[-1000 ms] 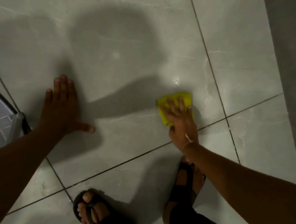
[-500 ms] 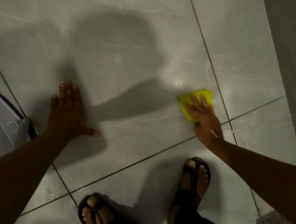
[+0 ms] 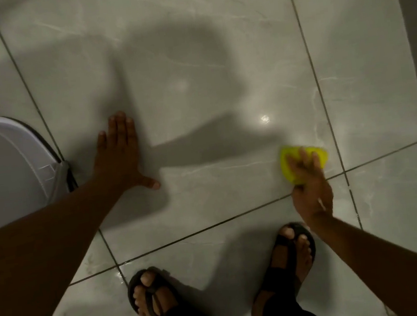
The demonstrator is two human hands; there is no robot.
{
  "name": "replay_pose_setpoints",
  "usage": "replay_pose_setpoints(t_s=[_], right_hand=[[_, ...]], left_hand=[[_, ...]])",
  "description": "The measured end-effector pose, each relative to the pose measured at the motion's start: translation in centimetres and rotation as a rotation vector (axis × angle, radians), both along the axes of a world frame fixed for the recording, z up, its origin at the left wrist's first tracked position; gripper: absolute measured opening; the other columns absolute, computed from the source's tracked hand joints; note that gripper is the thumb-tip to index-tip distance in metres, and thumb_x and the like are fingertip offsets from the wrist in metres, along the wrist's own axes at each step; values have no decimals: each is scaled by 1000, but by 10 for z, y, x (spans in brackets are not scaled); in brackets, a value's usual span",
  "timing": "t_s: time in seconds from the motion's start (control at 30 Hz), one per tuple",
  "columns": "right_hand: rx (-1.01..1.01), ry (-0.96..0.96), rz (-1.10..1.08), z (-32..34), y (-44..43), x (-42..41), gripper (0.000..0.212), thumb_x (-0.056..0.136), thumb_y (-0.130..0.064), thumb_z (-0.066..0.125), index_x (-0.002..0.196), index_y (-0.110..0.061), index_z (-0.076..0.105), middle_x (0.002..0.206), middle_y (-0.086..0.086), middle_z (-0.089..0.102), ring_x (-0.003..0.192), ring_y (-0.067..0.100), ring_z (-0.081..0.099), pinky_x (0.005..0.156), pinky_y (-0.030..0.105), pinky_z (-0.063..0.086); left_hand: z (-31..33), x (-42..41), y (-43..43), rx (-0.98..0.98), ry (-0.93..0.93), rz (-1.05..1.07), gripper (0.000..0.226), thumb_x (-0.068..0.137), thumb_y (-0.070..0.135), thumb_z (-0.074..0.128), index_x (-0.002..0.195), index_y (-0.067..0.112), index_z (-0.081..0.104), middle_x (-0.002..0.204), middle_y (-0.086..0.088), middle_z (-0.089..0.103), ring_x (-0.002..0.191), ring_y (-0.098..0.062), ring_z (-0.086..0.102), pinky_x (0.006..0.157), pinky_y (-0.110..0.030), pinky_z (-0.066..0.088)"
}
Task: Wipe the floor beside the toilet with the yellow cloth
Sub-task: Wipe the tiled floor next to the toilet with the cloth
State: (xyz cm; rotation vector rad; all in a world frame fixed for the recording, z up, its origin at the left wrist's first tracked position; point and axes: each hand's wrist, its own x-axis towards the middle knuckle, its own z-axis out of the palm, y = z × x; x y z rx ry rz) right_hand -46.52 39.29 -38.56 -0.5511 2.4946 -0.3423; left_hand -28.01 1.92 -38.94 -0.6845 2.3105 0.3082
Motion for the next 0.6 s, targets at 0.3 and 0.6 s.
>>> replay_pose_setpoints(t_s=[0.3, 0.6], right_hand=[[-8, 185, 517, -33, -87, 25, 87, 68, -4, 50, 148, -27, 28, 159, 5, 20, 146, 37, 9, 117, 59, 11], [147, 222, -117, -36, -160, -43, 83, 80, -21, 55, 151, -25, 13, 162, 9, 10, 147, 39, 4, 116, 60, 5]], left_hand=[[-5, 5, -2, -7, 33, -27, 168, 33, 91, 64, 150, 3, -19, 161, -20, -21, 150, -35, -18, 121, -55, 0], [-9, 8, -4, -22, 55, -35, 169, 30, 94, 61, 151, 3, -16, 161, -21, -20, 150, -35, -17, 121, -55, 1]])
